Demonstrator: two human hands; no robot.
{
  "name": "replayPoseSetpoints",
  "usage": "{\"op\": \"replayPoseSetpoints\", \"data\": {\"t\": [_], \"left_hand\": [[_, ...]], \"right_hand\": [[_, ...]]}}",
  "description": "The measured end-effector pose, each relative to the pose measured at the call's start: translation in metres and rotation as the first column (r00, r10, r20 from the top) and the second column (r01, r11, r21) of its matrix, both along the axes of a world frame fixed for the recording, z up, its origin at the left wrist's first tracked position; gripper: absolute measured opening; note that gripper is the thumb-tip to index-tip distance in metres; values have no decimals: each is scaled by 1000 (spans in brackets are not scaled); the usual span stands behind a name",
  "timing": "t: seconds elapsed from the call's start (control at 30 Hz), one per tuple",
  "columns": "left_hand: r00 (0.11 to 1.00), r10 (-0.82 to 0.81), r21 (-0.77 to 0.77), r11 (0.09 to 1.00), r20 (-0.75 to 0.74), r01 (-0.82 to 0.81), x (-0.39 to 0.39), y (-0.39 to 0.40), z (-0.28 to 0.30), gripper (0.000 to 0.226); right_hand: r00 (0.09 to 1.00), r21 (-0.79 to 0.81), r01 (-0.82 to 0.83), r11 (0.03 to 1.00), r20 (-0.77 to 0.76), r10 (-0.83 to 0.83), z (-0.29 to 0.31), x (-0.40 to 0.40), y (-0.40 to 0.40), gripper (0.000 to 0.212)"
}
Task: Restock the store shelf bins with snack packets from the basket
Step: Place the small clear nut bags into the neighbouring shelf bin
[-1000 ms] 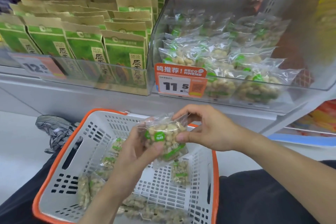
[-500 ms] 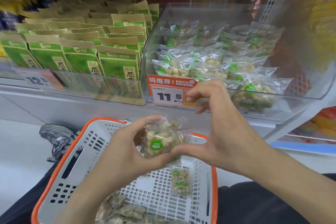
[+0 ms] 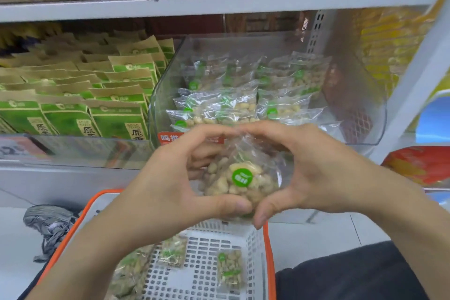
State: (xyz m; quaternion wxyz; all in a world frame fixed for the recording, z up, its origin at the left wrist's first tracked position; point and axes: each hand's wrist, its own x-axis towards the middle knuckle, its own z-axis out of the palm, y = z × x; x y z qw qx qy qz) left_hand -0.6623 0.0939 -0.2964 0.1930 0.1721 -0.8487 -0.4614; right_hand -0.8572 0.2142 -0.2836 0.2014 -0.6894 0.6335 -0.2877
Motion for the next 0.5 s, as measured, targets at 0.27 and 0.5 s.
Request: {"op": "replayPoseSetpoints", "data": {"t": [0.27,0.5], "left_hand": [[904,133,-229,943,-406,-242,-61,7,24,32],[971,206,-492,862,117,-124,-124,-24,18,48]], "right_hand": [[956,-423,293,857,154,-251,13,-47,23,73],[843,-608,514,605,227,-487,-2,-97,27,69]]}}
